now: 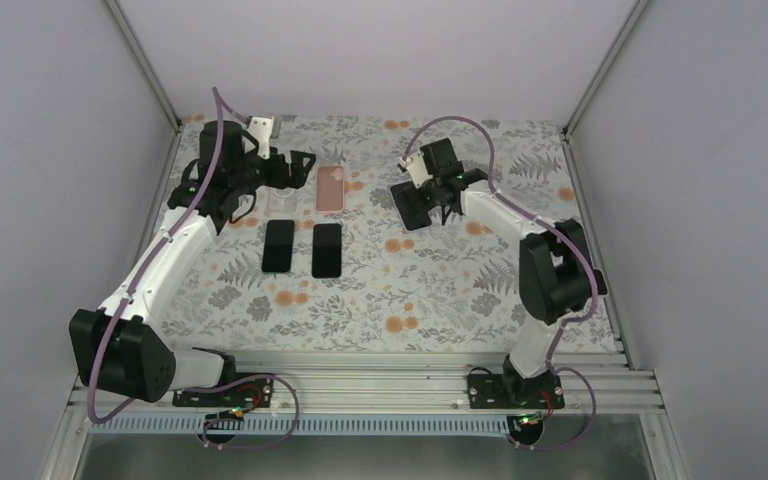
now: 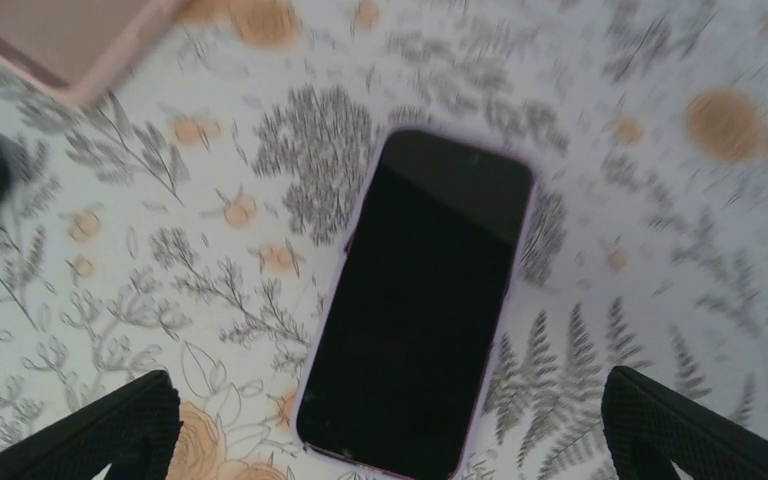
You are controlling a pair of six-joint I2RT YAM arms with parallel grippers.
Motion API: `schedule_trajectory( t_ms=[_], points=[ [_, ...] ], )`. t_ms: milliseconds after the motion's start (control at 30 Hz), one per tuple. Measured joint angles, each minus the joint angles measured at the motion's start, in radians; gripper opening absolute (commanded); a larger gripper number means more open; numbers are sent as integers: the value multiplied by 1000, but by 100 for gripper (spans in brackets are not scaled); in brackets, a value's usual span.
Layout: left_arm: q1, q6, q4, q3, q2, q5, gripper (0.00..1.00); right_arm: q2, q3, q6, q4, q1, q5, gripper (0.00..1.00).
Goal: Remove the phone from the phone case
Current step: Pick up the phone at the center of the board.
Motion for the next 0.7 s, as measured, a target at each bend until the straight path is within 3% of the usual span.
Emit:
schedule_trajectory(
  t_ms=[700],
  points=[
    [31,-37,23,-28,0,27,100,261,68,40,-43,-17,-26,99]
  ],
)
